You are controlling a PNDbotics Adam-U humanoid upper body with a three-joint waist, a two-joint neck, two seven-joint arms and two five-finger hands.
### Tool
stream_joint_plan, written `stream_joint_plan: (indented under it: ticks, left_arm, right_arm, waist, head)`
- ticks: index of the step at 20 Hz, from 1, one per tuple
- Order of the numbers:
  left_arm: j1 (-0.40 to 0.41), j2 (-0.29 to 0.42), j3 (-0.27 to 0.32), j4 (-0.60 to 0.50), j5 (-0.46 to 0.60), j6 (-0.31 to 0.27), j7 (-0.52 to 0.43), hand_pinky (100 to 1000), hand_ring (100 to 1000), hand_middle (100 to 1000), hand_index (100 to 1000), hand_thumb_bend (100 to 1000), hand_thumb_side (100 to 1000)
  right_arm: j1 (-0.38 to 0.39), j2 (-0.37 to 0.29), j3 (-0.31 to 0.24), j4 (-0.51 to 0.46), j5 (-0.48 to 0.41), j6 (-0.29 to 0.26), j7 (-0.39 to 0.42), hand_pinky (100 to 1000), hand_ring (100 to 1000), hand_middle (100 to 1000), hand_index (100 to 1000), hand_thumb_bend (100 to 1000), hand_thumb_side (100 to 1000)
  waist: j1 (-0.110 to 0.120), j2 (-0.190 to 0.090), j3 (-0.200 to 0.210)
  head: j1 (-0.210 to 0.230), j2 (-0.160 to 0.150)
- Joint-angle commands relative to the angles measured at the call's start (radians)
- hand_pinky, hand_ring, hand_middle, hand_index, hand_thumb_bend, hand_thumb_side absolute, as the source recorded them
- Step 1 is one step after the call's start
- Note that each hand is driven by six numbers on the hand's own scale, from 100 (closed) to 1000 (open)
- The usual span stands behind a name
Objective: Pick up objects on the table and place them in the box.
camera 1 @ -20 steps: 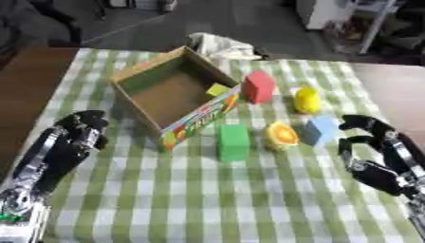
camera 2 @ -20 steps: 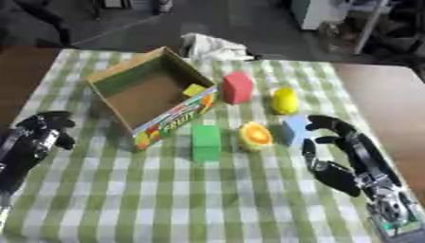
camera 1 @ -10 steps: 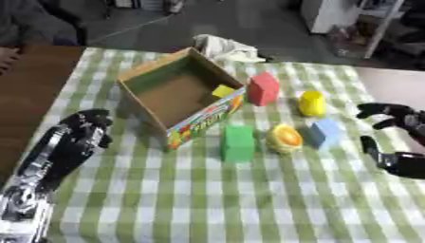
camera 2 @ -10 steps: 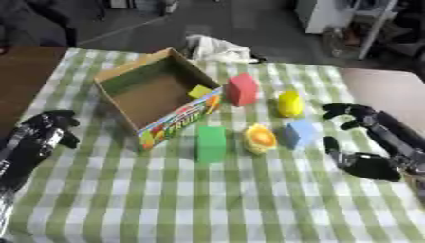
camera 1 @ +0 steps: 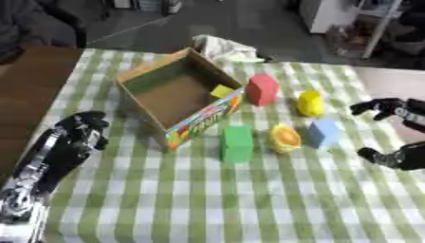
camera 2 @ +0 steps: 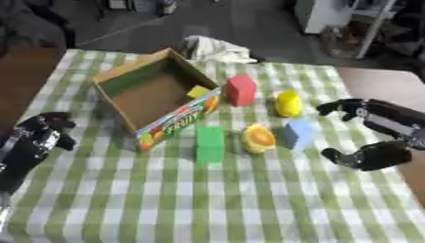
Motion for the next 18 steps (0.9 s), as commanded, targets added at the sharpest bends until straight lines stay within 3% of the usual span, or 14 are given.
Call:
stream_joint_plan:
  ticks: [1,7,18]
  left_arm:
    - [-0.006,0.021,-0.003,-0.014,-0.002,-0.002,-0.003,578,550,649,785,116,561]
    - [-0.005,0.019,-0.003,-0.013,-0.002,-0.002,-0.004,578,550,648,785,116,562]
    - [-0.004,0.013,-0.008,-0.012,0.003,-0.002,-0.008,577,550,648,785,114,564]
  right_arm:
    - [-0.049,-0.023,0.005,0.052,0.056,-0.033,0.027,826,958,860,973,441,326]
    - [-0.124,0.023,0.018,0.163,0.156,-0.079,0.041,826,952,861,967,456,318]
    - [-0.204,0.142,0.008,0.374,0.250,-0.108,0.018,817,948,856,961,430,316]
  waist:
    - [0.002,-0.010,0.003]
    - [0.005,-0.010,0.009]
    - [0.014,-0.010,0.012]
  head:
    - [-0.007,0.005]
    - [-0.014,0.005]
    - [-0.021,0.005]
